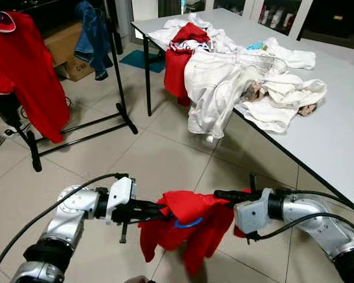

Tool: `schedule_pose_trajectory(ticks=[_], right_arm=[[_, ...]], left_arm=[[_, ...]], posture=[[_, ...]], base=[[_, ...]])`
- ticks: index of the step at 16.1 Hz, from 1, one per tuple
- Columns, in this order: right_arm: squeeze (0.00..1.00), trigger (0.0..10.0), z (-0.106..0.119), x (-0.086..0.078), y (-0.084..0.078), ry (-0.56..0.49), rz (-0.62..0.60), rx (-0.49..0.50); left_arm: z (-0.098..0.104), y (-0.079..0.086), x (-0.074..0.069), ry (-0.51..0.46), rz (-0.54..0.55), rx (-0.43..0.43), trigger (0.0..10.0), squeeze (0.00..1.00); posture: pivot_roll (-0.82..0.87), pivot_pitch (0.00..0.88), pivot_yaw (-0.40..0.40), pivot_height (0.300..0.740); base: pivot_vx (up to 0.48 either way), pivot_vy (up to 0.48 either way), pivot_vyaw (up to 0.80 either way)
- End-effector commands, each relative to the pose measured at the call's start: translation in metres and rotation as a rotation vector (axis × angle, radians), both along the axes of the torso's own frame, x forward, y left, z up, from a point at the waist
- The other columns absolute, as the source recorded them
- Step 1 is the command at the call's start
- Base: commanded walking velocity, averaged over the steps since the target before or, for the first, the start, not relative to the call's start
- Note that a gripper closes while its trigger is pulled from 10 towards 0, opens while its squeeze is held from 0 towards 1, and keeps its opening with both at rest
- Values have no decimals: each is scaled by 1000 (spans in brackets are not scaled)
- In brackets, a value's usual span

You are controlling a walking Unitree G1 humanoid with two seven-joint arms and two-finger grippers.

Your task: Hang hanger

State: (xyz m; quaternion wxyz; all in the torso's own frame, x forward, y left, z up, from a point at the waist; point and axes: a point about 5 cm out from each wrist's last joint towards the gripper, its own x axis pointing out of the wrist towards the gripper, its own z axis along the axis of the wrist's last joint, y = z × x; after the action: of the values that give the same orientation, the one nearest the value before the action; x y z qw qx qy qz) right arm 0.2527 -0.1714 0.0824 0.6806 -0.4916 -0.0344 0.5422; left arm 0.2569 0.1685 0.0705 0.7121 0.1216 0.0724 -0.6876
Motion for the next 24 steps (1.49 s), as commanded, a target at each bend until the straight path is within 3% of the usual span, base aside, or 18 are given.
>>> schedule_pose_trajectory(ticks=[1, 4, 8, 11, 19, 20, 23, 24], right_arm=[[0, 0, 0, 4, 2, 1, -24, 13], [0, 0, -4, 2, 1, 12, -17, 5], [0, 0, 6, -5, -1, -37, 70, 61], [0, 0, 10, -9, -1, -57, 114, 84], [0, 0, 13, -10, 2, -144, 182, 75], [0, 0, 13, -8, 1, -146, 169, 71], [0, 0, 23, 16, -10, -107, -110, 244], [0, 0, 25, 18, -11, -95, -140, 276]], left_arm=[[2, -7, -2, -3, -29, -17, 0, 0], [2, -11, -5, 16, -31, -38, 0, 0], [-22, 17, -24, 63, -76, 174, 0, 0], [-28, 30, -35, 89, -101, 247, 0, 0], [-22, 48, -31, 61, -149, 373, 0, 0], [-22, 50, -30, 58, -148, 387, 0, 0], [-24, 58, -27, 29, -127, 449, 0, 0], [-24, 58, -27, 22, -123, 448, 0, 0]], posture=[[-42, 0, -5, 740], [-39, 0, -4, 740], [-38, 0, -5, 740], [-30, 0, -11, 740], [-32, 0, -10, 740], [-32, 0, -10, 740], [-35, 0, -7, 740], [-36, 0, -6, 740]], base=[[0, 0, 0], [0, 0, 0], [0, 0, 0], [0, 0, 0], [0, 0, 0], [0, 0, 0], [0, 0, 0], [0, 0, 0]])
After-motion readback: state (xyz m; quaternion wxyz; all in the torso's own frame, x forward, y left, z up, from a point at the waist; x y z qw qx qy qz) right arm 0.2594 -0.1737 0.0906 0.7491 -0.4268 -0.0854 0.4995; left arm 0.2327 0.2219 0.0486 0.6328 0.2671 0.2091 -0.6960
